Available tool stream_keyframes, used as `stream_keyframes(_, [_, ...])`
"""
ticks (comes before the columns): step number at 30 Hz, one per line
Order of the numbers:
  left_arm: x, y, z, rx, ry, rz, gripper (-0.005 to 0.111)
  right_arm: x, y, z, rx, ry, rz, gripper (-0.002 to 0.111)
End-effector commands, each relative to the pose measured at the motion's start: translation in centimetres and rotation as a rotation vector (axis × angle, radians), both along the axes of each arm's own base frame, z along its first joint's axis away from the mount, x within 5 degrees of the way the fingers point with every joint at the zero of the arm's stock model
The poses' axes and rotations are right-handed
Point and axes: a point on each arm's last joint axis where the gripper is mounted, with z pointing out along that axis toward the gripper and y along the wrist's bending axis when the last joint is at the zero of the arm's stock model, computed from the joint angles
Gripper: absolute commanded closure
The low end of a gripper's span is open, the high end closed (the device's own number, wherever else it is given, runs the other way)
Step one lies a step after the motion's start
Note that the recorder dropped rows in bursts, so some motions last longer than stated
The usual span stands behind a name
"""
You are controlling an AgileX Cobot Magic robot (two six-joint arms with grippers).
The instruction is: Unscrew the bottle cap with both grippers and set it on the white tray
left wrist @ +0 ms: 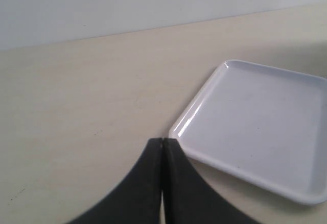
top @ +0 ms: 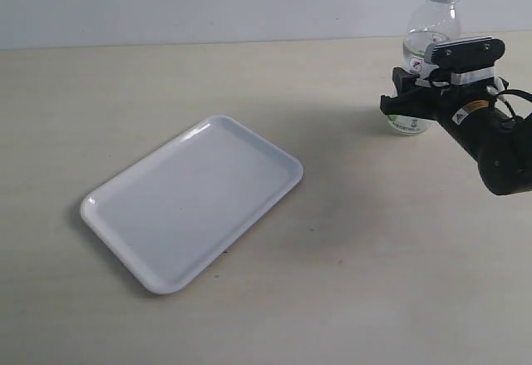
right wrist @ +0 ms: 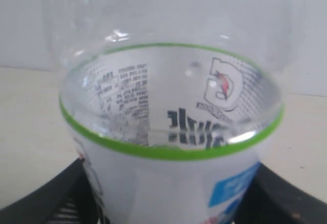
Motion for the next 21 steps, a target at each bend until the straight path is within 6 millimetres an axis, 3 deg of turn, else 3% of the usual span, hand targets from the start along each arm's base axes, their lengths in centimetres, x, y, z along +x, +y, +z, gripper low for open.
stream_keyframes(1, [-0.02, 0.0, 0.07, -0.006, -0.009, 0.002, 0.107, 0.07, -0.11, 0.16, -0.01, -0.012, 0.005, 0.086])
stream_keyframes(4, [-0.02, 0.0, 0.07, -0.006, -0.009, 0.002, 0.107, 0.06, -0.09, 0.09, -0.011, -0.004, 0.007, 0.108])
stream_keyframes(13, [-0.02, 0.0, 0.07, -0.006, -0.009, 0.002, 0.107, 0.04, 0.36, 0.1, -0.207, -0.006, 0.1, 0.108])
stream_keyframes(21, [-0.02, 0.0, 0.07, -0.006, -0.009, 0.002, 0.107, -0.57, 0.84, 0.61, -0.168, -0.002, 0.143, 0.108])
